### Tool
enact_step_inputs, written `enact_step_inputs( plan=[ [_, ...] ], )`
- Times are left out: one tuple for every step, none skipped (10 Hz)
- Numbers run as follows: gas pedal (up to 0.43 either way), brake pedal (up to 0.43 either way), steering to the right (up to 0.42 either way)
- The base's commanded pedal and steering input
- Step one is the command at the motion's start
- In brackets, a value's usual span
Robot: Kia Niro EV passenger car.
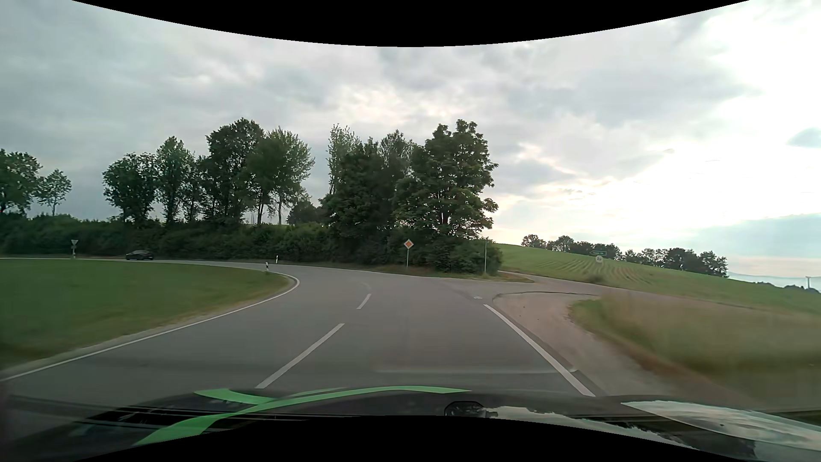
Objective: Follow the waypoints while adhering to traffic rules and regulations
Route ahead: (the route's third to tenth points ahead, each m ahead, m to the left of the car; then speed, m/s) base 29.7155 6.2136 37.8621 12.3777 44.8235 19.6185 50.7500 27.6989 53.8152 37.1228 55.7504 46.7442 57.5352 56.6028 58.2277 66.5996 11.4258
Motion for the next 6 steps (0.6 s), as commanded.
enact_step_inputs(
  plan=[
    [0.248, 0.0, -0.015],
    [0.248, 0.0, -0.021],
    [0.228, 0.0, -0.026],
    [0.197, 0.0, -0.035],
    [0.157, 0.0, -0.044],
    [0.157, 0.0, -0.051]
  ],
)
